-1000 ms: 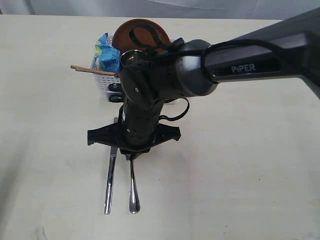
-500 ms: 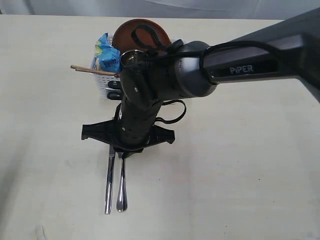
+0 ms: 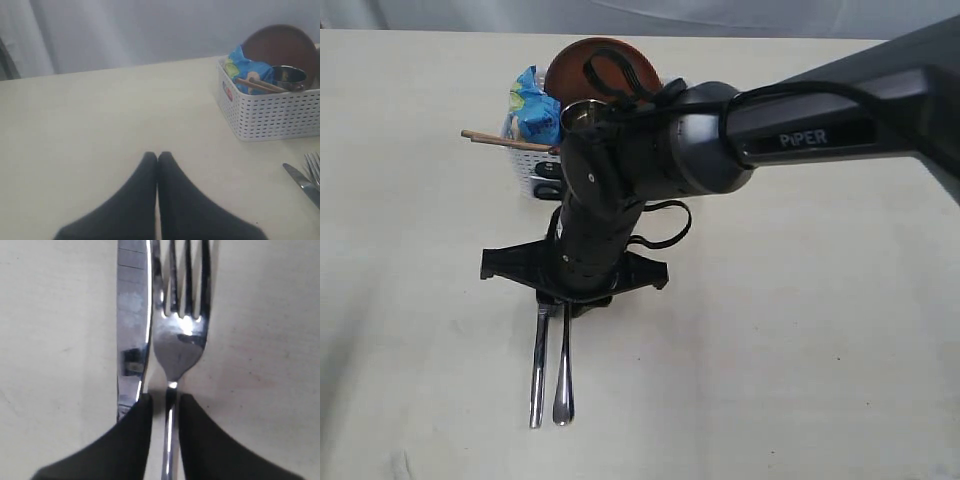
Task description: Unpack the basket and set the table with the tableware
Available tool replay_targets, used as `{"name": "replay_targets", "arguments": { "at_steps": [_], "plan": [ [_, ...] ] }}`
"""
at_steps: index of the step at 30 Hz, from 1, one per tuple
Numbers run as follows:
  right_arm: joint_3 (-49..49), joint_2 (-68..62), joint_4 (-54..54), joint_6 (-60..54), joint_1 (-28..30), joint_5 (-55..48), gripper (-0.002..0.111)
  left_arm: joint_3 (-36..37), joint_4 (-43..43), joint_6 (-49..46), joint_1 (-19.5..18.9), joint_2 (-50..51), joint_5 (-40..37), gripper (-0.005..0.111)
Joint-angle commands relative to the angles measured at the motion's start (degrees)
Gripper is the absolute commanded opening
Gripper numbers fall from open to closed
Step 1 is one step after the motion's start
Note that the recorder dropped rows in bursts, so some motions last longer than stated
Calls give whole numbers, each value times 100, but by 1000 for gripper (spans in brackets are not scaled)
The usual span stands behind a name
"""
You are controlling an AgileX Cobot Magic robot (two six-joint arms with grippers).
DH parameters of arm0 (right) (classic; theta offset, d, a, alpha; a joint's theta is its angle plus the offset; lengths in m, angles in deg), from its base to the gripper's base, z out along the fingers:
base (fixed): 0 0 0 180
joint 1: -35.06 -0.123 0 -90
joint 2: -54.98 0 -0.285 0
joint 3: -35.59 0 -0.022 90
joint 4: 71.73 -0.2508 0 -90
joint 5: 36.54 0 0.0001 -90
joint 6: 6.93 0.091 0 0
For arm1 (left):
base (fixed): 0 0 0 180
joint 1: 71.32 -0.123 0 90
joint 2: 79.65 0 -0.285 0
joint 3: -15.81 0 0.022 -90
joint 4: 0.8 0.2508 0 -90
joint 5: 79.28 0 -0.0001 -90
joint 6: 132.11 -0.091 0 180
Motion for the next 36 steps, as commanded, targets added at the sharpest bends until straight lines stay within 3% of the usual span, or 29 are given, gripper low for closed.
{"name": "replay_targets", "arguments": {
  "at_steps": [1, 6, 14, 19, 23, 26, 29, 32, 36],
  "plan": [
    [-24, -30, 20, -54, 24, -109, 40, 15, 7, 23, -12, -14, 56, 0],
    [70, 175, 353, -54, 39, -206, 40, 15, 7, 23, -12, -14, 56, 0],
    [1261, 626, 1720, -195, 95, -1841, 40, 15, 7, 23, -12, -14, 56, 0],
    [1989, 683, 1990, -935, 95, -1855, 40, 15, 7, 23, -12, -14, 56, 0],
    [2323, 673, 2801, -396, 157, -1986, 40, 15, 7, 23, -12, -14, 56, 0],
    [2452, 663, 2789, -387, 327, -2027, 40, 15, 7, 23, -12, -14, 56, 0],
    [2519, 640, 2681, -836, 457, -2001, 40, 15, 7, 23, -12, -14, 56, 0],
    [2574, 477, 2321, -2579, 488, -1987, 40, 15, 7, 23, -12, -14, 56, 0],
    [2574, 264, 2398, -3359, 425, -1958, 40, 15, 7, 23, -12, -14, 56, 0]
  ]
}}
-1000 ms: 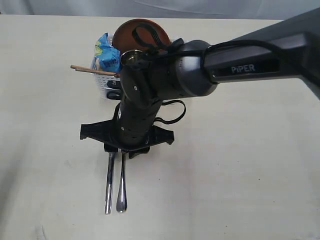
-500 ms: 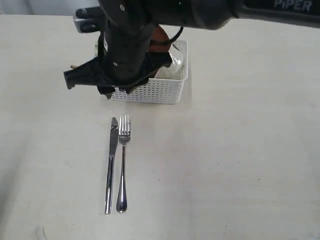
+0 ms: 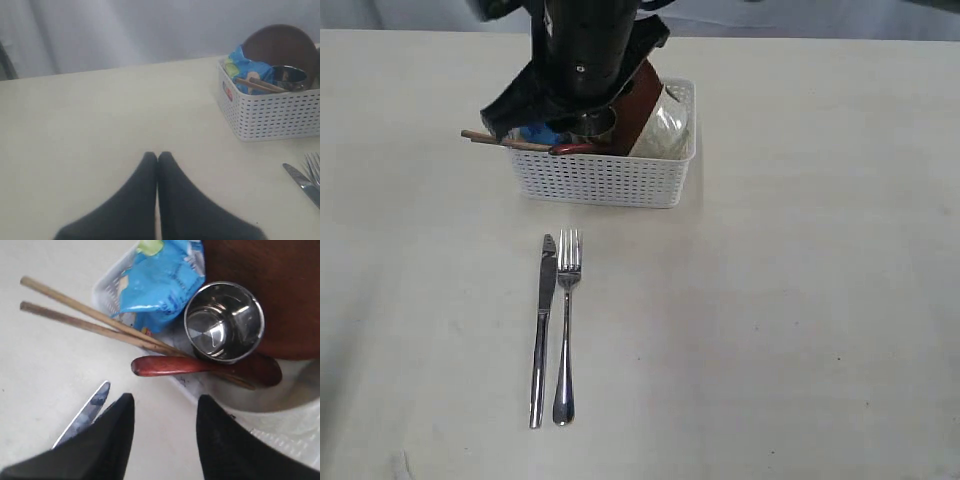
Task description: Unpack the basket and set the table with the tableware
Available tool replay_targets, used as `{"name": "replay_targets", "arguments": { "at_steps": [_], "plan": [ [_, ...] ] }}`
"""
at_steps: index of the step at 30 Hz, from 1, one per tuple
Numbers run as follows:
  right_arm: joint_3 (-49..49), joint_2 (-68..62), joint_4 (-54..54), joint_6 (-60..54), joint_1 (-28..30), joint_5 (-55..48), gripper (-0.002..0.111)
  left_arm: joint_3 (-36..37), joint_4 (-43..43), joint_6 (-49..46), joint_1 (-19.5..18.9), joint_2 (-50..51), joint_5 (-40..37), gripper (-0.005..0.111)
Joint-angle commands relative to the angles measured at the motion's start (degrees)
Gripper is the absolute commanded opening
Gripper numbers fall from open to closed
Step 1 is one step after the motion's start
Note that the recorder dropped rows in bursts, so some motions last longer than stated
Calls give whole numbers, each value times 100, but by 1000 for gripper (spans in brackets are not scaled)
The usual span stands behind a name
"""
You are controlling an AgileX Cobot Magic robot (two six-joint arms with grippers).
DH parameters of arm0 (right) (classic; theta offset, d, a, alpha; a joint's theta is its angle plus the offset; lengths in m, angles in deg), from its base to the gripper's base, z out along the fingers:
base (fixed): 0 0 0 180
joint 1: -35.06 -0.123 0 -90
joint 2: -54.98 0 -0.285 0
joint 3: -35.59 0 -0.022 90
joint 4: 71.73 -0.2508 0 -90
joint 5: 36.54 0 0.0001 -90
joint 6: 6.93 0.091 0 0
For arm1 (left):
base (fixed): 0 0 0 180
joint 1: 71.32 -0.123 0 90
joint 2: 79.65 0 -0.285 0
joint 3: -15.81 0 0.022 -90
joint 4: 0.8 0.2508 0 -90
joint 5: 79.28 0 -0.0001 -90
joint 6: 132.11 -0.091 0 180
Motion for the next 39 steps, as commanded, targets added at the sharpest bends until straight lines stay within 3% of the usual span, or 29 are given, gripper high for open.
{"name": "replay_targets", "arguments": {
  "at_steps": [1, 14, 19, 39],
  "plan": [
    [22, -211, 5, -925, -30, 85, 40, 15, 7, 23, -12, -14, 56, 0],
    [22, -283, -130, -2739, -312, -75, 40, 15, 7, 23, -12, -14, 56, 0],
    [22, -447, 369, -2583, -312, -22, 40, 15, 7, 23, -12, -14, 56, 0],
    [22, -664, 624, -2472, -302, 345, 40, 15, 7, 23, -12, -14, 56, 0]
  ]
}}
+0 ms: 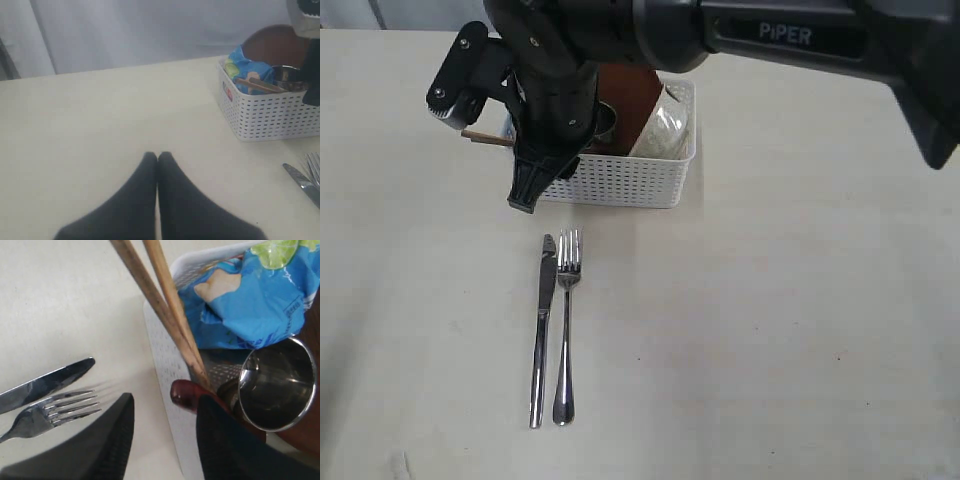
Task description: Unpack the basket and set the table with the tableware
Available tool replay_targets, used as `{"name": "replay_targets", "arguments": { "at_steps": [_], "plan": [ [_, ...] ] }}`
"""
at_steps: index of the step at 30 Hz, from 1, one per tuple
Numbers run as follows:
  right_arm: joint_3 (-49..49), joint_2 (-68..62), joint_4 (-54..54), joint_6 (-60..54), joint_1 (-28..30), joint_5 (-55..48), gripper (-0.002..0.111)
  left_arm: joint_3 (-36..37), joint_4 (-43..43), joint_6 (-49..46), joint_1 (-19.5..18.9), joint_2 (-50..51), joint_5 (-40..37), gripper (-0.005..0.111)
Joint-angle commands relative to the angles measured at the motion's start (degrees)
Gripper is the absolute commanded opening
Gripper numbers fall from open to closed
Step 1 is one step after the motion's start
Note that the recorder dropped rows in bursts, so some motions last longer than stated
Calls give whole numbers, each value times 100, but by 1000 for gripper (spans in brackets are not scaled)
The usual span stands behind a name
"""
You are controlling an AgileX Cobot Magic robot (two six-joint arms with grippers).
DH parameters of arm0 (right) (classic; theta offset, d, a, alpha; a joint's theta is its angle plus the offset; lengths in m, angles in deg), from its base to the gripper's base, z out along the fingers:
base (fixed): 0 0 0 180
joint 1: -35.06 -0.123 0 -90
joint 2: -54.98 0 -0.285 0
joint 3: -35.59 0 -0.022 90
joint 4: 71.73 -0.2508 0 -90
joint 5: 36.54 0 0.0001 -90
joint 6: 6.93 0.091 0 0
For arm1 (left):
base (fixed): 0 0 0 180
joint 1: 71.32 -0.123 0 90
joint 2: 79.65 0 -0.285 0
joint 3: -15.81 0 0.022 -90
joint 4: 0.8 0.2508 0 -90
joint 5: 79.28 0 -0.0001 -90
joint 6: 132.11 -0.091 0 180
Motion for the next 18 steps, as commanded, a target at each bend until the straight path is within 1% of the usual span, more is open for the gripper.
{"name": "replay_targets", "arguments": {
  "at_steps": [1, 4, 6, 14, 18],
  "plan": [
    [22, -35, 120, 60, 22, -1, 40, 15, 7, 23, -12, -14, 56, 0],
    [22, -35, 120, 60, 22, -1, 40, 15, 7, 23, -12, -14, 56, 0],
    [22, -35, 120, 60, 22, -1, 36, 15, 7, 23, -12, -14, 56, 0],
    [22, -35, 377, 60, 22, -1, 1, 15, 7, 23, -12, -14, 56, 0],
    [22, -35, 422, 60, 22, -27, 0, 15, 7, 23, -12, -14, 56, 0]
  ]
}}
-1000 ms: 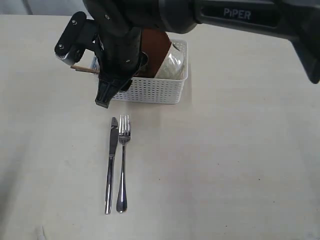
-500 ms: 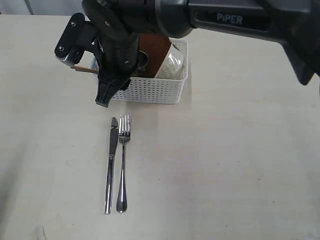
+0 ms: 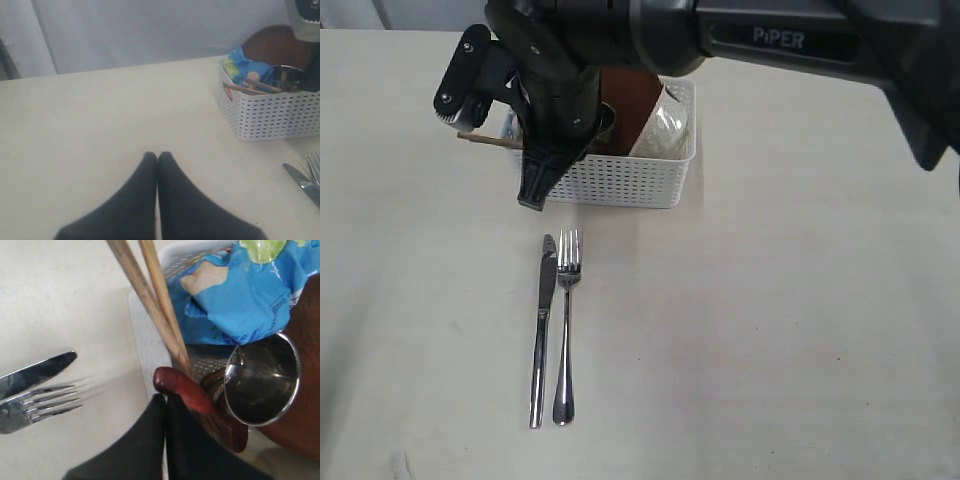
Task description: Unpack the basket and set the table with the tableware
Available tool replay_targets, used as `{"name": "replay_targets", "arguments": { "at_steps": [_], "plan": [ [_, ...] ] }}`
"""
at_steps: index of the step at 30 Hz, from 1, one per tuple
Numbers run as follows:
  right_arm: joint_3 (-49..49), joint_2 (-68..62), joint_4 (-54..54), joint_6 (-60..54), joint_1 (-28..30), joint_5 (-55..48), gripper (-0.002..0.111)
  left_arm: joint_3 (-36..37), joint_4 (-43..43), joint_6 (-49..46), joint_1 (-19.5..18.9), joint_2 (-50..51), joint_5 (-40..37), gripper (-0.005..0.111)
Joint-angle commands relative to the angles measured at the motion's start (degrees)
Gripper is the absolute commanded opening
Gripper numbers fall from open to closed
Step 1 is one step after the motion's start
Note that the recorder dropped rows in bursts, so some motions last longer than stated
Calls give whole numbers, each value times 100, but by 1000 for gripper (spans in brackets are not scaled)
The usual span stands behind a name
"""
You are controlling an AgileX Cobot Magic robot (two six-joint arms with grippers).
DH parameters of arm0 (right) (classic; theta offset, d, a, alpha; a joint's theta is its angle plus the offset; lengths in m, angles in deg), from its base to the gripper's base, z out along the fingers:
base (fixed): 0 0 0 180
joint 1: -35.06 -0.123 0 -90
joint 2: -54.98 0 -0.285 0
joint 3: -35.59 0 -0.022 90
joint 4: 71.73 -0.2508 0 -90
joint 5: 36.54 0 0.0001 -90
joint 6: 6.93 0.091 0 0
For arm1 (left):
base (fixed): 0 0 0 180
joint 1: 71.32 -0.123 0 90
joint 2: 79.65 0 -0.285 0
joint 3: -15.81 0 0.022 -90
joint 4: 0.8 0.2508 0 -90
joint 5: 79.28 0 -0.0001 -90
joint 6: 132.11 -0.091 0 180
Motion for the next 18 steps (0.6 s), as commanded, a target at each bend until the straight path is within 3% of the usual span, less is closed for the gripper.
{"name": "replay_targets", "arguments": {
  "at_steps": [1, 16, 17, 18],
  "plan": [
    [22, 2, 109, 46, 22, -39, 0, 15, 7, 23, -12, -14, 56, 0],
    [22, 329, 75, -25, 11, -363, 0, 15, 7, 23, -12, -14, 56, 0],
    [22, 381, -47, -88, 11, -387, 3, 15, 7, 23, -12, -14, 56, 0],
    [22, 439, -301, -218, 11, -404, 13, 15, 7, 23, -12, -14, 56, 0]
  ]
}}
